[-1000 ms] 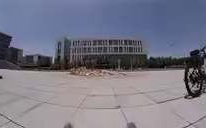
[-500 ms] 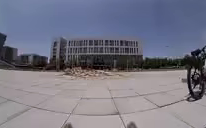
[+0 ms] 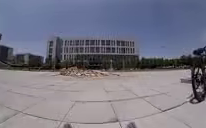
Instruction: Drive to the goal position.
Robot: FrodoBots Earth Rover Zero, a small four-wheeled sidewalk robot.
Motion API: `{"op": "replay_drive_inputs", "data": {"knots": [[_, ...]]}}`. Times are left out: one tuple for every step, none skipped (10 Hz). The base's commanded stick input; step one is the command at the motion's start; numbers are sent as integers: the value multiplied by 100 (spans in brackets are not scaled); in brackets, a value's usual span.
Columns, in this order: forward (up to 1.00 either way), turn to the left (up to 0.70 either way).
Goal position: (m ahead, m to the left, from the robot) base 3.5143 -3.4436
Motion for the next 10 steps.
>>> {"op": "replay_drive_inputs", "data": {"knots": [[45,-24],[45,-24],[45,-24],[45,-8],[45,3],[45,3],[45,3],[45,3],[45,3],[45,3]]}}
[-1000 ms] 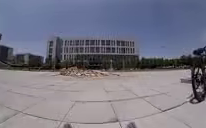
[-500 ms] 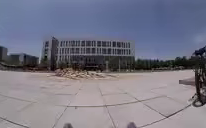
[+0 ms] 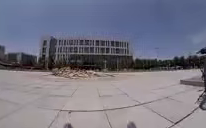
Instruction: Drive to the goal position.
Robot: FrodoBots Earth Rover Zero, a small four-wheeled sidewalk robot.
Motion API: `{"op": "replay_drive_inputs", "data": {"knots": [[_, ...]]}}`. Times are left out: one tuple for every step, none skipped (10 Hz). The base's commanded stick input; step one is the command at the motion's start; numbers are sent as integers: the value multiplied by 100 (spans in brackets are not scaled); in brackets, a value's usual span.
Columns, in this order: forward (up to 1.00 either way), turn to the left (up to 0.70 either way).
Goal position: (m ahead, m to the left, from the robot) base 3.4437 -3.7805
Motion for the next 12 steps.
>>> {"op": "replay_drive_inputs", "data": {"knots": [[45,3],[45,3],[45,-11],[45,-24],[45,-24],[45,-24],[45,-24],[45,-24],[45,-24],[45,-24],[45,-24],[45,-24]]}}
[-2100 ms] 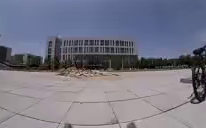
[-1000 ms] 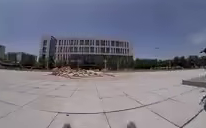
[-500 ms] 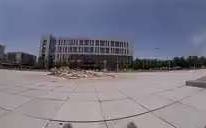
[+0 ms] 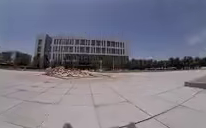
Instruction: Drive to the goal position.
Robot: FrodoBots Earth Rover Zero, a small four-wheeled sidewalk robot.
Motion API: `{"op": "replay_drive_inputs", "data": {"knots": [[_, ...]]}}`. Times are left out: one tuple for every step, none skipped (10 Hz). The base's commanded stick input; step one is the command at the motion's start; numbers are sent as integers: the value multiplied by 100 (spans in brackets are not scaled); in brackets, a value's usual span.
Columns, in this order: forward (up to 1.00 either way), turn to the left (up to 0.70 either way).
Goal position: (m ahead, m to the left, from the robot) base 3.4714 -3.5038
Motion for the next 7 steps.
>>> {"op": "replay_drive_inputs", "data": {"knots": [[45,-24],[45,-24],[45,-24],[45,-24],[45,-24],[45,-24],[45,-24]]}}
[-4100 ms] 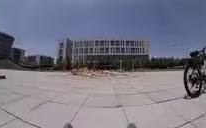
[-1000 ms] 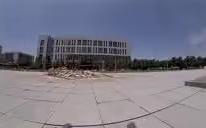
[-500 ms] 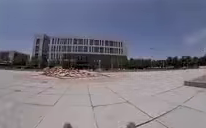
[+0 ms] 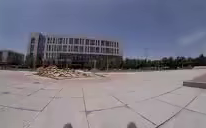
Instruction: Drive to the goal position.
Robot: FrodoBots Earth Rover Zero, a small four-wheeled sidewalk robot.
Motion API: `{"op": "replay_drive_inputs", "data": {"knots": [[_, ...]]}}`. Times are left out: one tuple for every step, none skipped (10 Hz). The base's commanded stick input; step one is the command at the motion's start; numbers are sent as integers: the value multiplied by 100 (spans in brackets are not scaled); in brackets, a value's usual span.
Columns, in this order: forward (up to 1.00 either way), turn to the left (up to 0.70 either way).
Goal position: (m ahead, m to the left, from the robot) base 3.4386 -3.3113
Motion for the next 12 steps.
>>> {"op": "replay_drive_inputs", "data": {"knots": [[45,-24],[45,-24],[45,-24],[45,-24],[45,-24],[45,-24],[45,-24],[45,-24],[45,-24],[45,-24],[45,-24],[45,-24]]}}
